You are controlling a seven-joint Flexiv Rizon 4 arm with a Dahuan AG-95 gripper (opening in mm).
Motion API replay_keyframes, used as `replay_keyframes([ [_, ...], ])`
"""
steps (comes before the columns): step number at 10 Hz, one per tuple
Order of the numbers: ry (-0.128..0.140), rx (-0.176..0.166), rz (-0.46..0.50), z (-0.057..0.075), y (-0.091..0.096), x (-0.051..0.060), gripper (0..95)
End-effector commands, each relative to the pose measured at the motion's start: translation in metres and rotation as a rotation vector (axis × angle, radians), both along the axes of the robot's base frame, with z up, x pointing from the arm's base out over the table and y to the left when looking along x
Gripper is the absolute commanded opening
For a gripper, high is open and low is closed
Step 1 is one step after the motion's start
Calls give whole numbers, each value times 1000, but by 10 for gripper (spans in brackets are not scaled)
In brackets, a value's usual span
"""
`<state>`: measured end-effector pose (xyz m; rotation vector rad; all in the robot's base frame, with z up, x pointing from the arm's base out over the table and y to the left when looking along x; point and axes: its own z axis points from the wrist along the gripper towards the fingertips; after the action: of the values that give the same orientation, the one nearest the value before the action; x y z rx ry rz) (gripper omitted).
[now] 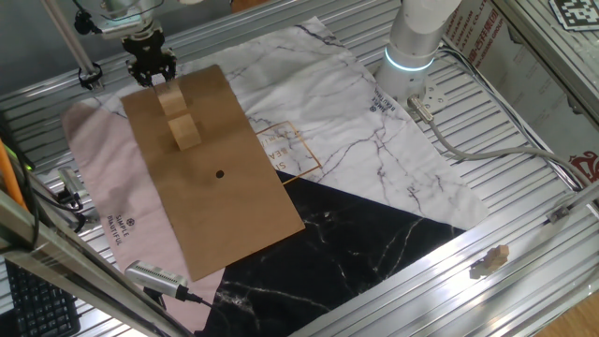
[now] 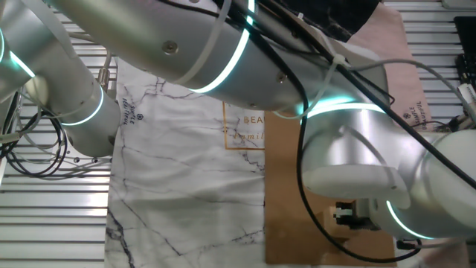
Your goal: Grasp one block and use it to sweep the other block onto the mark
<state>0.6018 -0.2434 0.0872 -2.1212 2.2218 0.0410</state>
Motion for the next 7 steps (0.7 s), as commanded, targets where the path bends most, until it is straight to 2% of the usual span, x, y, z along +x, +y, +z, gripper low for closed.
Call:
replay_keyframes([
  [1, 9, -6, 8, -1, 2, 0, 950],
  [3, 37, -23, -6, -1, 4, -1, 950],
  [7, 51, -32, -32, -1, 5, -2, 950],
])
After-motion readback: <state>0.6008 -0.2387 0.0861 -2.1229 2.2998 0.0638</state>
